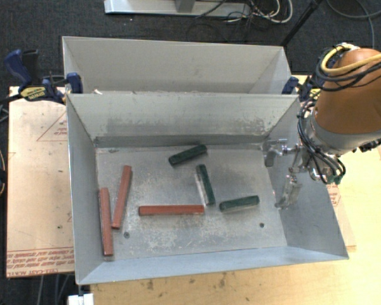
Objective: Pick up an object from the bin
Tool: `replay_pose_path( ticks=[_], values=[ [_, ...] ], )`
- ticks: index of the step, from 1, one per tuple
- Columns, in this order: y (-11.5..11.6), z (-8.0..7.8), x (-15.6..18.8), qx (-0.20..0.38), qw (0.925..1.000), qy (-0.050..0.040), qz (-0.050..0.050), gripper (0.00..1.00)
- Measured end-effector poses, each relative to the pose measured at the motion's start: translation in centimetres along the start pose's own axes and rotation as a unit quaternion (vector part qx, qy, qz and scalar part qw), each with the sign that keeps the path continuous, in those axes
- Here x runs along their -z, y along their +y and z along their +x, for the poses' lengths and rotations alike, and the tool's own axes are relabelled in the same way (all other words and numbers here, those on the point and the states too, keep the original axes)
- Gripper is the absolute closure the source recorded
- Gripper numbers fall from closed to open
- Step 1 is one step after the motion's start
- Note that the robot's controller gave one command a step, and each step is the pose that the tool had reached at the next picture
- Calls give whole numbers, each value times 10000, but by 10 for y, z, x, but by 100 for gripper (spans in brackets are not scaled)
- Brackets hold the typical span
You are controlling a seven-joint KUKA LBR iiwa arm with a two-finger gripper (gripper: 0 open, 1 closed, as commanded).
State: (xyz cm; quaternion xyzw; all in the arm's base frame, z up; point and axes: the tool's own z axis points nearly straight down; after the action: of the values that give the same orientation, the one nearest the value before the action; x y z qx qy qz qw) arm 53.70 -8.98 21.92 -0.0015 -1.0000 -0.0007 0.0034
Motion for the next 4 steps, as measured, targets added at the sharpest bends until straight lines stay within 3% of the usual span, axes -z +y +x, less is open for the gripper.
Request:
replay_pose_path(
  ticks=[1, 2, 3, 4],
  values=[
    [1, -2, 5, 17, 10000, -41, 7, 0],
    [15, -9, -59, -455, 9989, -61, 2, 0],
    [46, -2, -67, -555, 9985, -21, -2, 0],
    [50, -4, -58, -700, 9975, -50, -4, 0]
  ],
)
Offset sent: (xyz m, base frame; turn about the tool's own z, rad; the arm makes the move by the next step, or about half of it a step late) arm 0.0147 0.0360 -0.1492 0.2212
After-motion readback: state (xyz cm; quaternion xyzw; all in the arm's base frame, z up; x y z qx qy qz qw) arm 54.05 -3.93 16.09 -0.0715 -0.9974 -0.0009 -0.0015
